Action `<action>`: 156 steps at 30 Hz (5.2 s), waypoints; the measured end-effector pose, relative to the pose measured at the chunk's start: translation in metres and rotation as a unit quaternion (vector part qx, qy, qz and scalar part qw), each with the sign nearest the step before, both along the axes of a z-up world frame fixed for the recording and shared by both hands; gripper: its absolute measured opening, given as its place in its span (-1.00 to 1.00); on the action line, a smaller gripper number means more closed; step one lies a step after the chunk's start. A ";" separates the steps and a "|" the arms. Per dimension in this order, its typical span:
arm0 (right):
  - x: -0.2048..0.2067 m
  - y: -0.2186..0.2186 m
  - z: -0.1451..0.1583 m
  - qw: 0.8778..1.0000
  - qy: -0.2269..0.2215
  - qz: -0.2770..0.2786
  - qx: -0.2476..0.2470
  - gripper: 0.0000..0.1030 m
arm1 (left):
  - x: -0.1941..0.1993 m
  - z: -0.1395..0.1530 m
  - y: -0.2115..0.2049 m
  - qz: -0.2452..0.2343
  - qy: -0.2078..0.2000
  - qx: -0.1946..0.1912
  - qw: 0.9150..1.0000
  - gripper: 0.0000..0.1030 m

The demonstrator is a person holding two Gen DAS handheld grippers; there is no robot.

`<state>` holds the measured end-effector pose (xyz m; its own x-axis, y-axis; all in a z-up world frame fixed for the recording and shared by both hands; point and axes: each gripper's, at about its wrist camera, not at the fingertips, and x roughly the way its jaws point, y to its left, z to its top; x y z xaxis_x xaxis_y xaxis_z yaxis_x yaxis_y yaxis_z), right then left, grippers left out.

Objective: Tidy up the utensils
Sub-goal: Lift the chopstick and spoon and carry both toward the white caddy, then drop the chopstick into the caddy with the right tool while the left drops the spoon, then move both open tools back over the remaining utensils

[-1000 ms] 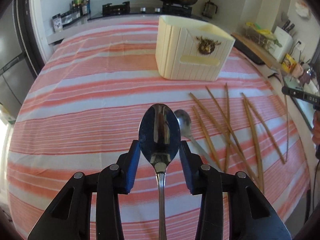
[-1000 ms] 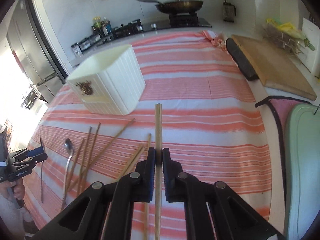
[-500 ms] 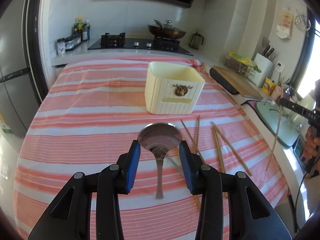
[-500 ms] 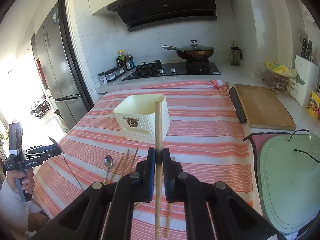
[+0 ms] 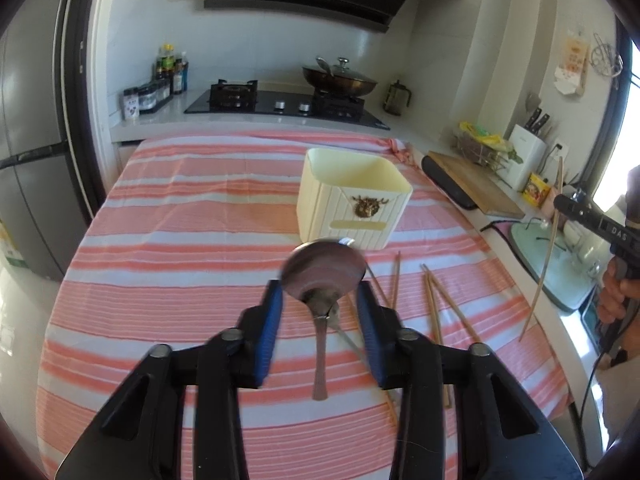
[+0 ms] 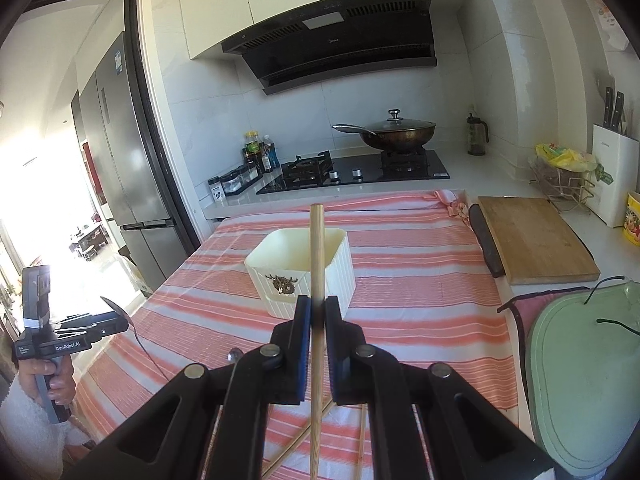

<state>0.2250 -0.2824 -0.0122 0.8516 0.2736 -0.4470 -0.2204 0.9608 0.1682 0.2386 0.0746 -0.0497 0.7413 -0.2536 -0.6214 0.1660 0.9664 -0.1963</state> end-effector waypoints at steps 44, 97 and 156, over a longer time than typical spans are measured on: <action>0.038 0.011 -0.010 1.000 -0.009 0.020 0.003 -0.85 | 0.160 -0.112 -0.027 0.021 0.108 0.032 0.993 -0.21; 0.261 0.078 0.001 0.998 -0.046 0.027 -0.037 -0.85 | 0.268 0.048 -0.044 -0.022 0.039 -0.027 0.999 -0.23; -0.089 0.043 -0.112 0.991 0.067 -0.100 -0.067 0.11 | -0.076 -0.048 -0.110 0.109 -0.013 0.150 0.983 0.77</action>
<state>0.1356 -0.2397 -0.1244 0.8130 0.0373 -0.5810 -0.0086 0.9986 0.0521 0.1624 -0.0356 -0.0975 0.7737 0.1048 -0.6248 -0.0501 0.9932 0.1047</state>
